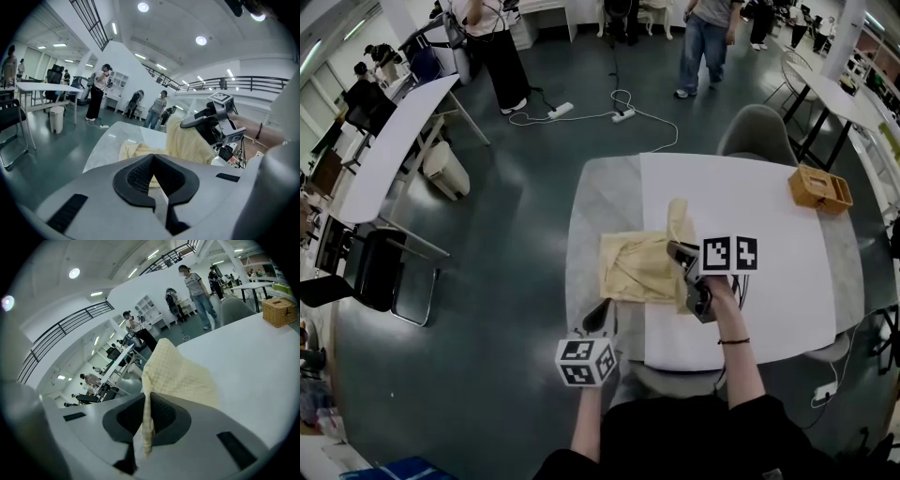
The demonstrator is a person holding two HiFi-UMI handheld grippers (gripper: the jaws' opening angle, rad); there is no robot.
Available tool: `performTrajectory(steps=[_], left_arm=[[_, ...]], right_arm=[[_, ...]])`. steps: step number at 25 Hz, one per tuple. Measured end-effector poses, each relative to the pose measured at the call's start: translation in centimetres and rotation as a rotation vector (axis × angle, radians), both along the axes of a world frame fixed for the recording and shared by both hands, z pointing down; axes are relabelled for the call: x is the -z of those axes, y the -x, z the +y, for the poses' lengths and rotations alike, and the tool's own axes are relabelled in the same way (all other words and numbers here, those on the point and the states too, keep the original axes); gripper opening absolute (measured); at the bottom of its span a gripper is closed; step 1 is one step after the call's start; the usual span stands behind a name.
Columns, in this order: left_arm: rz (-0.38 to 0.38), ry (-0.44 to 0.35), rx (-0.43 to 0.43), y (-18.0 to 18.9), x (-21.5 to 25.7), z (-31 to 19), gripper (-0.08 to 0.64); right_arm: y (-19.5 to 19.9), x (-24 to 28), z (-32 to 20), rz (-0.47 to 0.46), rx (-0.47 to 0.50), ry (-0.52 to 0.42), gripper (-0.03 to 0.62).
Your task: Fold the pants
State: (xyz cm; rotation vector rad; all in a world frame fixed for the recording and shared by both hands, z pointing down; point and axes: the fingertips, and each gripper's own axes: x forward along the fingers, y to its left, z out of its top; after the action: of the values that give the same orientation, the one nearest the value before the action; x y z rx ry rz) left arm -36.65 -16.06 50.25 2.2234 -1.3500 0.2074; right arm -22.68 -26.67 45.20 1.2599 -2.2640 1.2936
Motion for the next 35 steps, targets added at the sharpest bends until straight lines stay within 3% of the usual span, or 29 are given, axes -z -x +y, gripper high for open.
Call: performTrajectory(steps=[8, 16, 26, 35], left_arm=[[0.015, 0.031, 0.006, 1.6, -1.1, -0.1, 0.014], [0.026, 0.056, 0.027, 3.3, -2.0, 0.0, 0.014], [0.038, 0.084, 0.058, 5.1, -3.2, -0.1, 0.014], [0.052, 0.091, 0.075, 5.2, -3.6, -0.1, 0.014]], right_arm=[[4.6, -0.5, -0.7, 0.015, 0.056, 0.010, 0.026], [9.1, -4.3, -1.7, 0.070, 0.093, 0.067, 0.026], [12.0, -9.7, -2.9, 0.199, 0.070, 0.124, 0.026], [12.7, -11.8, -3.2, 0.393, 0.078, 0.132, 0.028]])
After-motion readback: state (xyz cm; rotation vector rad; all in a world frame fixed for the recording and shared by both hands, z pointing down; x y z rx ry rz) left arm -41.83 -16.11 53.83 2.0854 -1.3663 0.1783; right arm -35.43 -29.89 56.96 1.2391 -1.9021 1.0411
